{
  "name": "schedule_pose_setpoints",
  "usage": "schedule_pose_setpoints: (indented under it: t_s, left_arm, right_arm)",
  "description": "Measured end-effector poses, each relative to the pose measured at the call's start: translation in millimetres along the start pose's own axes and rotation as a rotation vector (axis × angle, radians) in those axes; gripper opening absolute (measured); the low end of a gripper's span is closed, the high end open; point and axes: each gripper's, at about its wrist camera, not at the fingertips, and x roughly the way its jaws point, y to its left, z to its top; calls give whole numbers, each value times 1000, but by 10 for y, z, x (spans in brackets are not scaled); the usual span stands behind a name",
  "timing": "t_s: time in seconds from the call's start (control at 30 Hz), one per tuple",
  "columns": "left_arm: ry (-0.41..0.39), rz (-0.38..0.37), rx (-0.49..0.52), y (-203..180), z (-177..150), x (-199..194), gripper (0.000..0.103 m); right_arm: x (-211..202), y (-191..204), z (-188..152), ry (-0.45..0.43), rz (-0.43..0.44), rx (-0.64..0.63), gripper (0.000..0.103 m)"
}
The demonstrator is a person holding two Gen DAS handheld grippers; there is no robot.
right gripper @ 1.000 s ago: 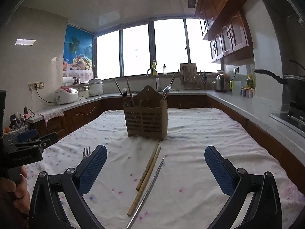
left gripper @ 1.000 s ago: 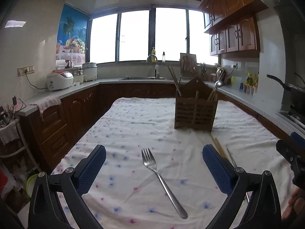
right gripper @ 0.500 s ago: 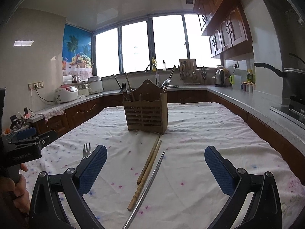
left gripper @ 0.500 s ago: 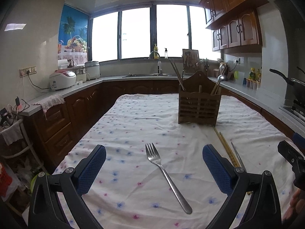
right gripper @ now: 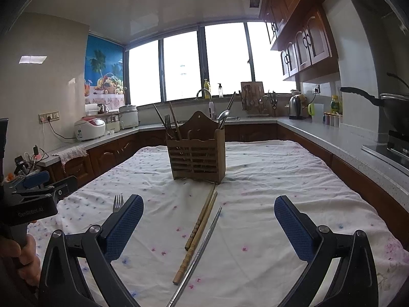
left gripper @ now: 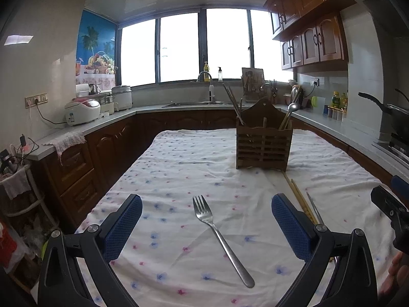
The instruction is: Organize utensils
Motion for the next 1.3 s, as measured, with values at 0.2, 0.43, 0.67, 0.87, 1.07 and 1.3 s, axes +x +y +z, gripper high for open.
schedule_pose_setpoints:
  t_s: [0.2,0.43,0.67,0.87,1.07,1.3]
  left_arm:
    - [-8,5,-3,-5,7,-11,102]
    - [-13,7,-1,-6,8,-11,102]
    - [-43,-4,-2,-2,-7,-52,102]
    - [-54,-6,-1,-8,-40,-67,102]
    - [-53,-7,0,-4,-44,-62,102]
    - [-56,-1,-2,0,-54,-70,102]
  right_arm:
    - [1,4,4,-1,1,-1,103]
    - [2,9,1,-6,2,-1,103]
    - [-34,37,-6,-36,11,1,103]
    - [-53,21,-3,-38,8,7,103]
    - [-66,11,-6,-38,8,9,103]
    - [-70,-3,-12,-37,10,12,103]
